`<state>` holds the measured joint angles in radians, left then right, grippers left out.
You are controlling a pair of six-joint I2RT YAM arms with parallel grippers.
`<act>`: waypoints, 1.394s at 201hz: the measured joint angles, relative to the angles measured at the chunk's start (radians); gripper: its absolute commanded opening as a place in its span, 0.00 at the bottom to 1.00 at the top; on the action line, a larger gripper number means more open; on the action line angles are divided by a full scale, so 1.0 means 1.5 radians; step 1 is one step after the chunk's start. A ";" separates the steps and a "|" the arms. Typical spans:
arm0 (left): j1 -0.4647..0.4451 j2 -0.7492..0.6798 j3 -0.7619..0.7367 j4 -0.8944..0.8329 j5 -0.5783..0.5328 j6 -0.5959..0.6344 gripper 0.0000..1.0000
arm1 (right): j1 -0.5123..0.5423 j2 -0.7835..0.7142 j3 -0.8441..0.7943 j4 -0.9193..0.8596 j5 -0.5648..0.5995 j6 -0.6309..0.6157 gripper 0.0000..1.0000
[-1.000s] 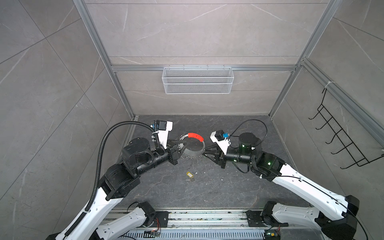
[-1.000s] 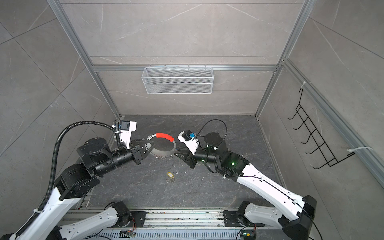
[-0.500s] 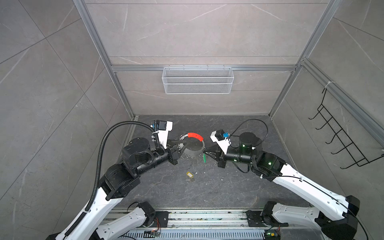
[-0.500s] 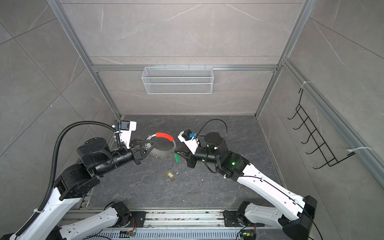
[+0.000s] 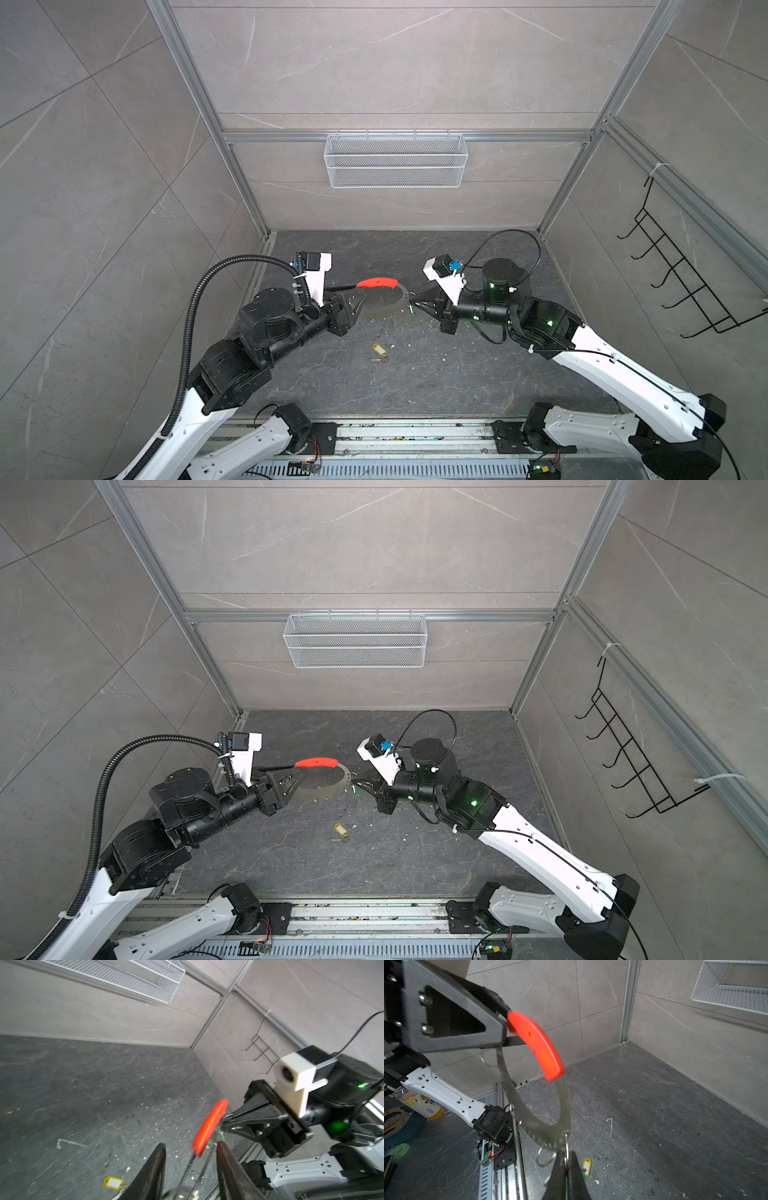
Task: Remove the keys from the keyring
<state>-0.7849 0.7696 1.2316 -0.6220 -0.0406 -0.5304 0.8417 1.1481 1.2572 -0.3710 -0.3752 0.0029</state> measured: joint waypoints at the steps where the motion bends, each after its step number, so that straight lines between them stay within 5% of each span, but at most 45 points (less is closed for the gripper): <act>1: 0.000 -0.001 -0.001 -0.002 -0.002 0.001 0.45 | 0.000 0.001 0.001 -0.002 -0.001 0.000 0.00; 64: 0.000 -0.022 -0.020 -0.046 -0.043 0.062 0.47 | -0.004 0.047 0.065 -0.099 -0.073 -0.017 0.00; 148: 0.000 0.042 0.035 -0.062 -0.006 0.125 0.49 | -0.004 0.144 0.206 -0.292 -0.034 -0.020 0.00; 217: 0.000 0.057 -0.028 0.052 0.276 0.155 0.36 | -0.004 0.105 0.158 -0.243 -0.182 -0.035 0.00; 280: 0.000 0.065 -0.056 0.110 0.365 0.175 0.23 | -0.004 0.080 0.111 -0.161 -0.250 -0.032 0.00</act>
<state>-0.7845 0.8665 1.1477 -0.4576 0.5076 -0.2680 0.8356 1.2686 1.4231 -0.6121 -0.7498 -0.0452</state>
